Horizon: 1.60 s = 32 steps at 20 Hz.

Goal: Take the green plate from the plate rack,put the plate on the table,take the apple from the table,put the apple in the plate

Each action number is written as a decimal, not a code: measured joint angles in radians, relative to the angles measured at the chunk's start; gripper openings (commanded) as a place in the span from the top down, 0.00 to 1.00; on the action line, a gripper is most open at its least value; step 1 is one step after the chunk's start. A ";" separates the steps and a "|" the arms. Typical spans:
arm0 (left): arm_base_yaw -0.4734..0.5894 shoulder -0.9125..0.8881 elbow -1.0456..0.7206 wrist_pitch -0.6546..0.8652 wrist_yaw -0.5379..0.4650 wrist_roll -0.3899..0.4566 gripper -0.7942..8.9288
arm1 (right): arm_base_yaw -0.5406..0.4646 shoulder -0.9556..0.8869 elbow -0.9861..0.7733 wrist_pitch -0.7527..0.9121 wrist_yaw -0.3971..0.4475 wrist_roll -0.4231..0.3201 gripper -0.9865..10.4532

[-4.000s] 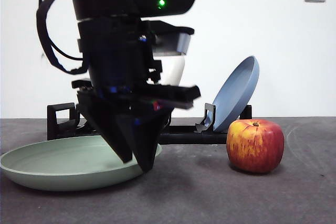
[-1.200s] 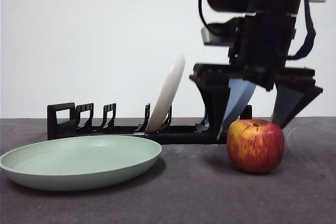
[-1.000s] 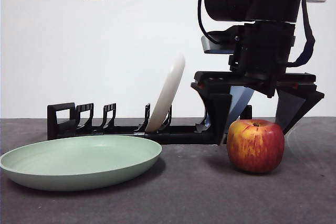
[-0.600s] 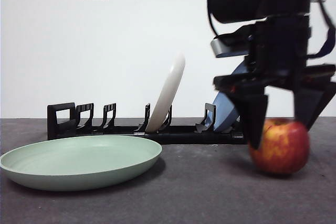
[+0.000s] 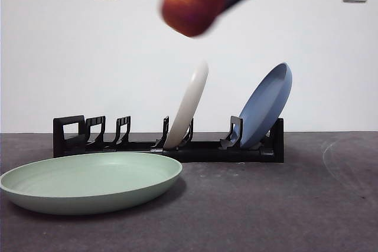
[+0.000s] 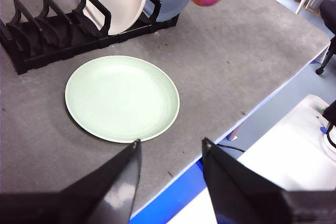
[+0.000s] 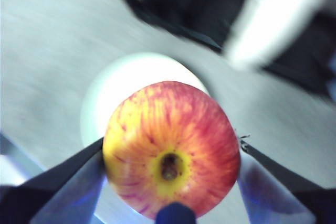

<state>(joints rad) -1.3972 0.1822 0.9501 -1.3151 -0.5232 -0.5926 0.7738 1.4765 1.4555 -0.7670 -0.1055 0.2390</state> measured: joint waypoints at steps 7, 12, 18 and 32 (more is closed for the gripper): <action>0.000 0.000 0.000 0.000 -0.002 -0.010 0.72 | 0.137 0.258 0.205 0.032 0.017 0.000 0.92; 0.000 0.000 0.000 0.000 -0.002 -0.011 0.72 | 0.167 0.418 0.311 0.027 0.042 0.000 0.92; 0.000 0.000 0.000 0.000 -0.002 -0.011 0.72 | 0.171 0.528 0.323 -0.011 0.129 0.000 0.92; 0.000 0.000 0.000 -0.001 -0.002 -0.021 0.72 | 0.171 0.677 0.328 -0.053 0.158 -0.003 0.89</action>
<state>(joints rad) -1.3972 0.1822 0.9501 -1.3159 -0.5251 -0.6140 0.9451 2.1532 1.7840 -0.8196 0.0528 0.2356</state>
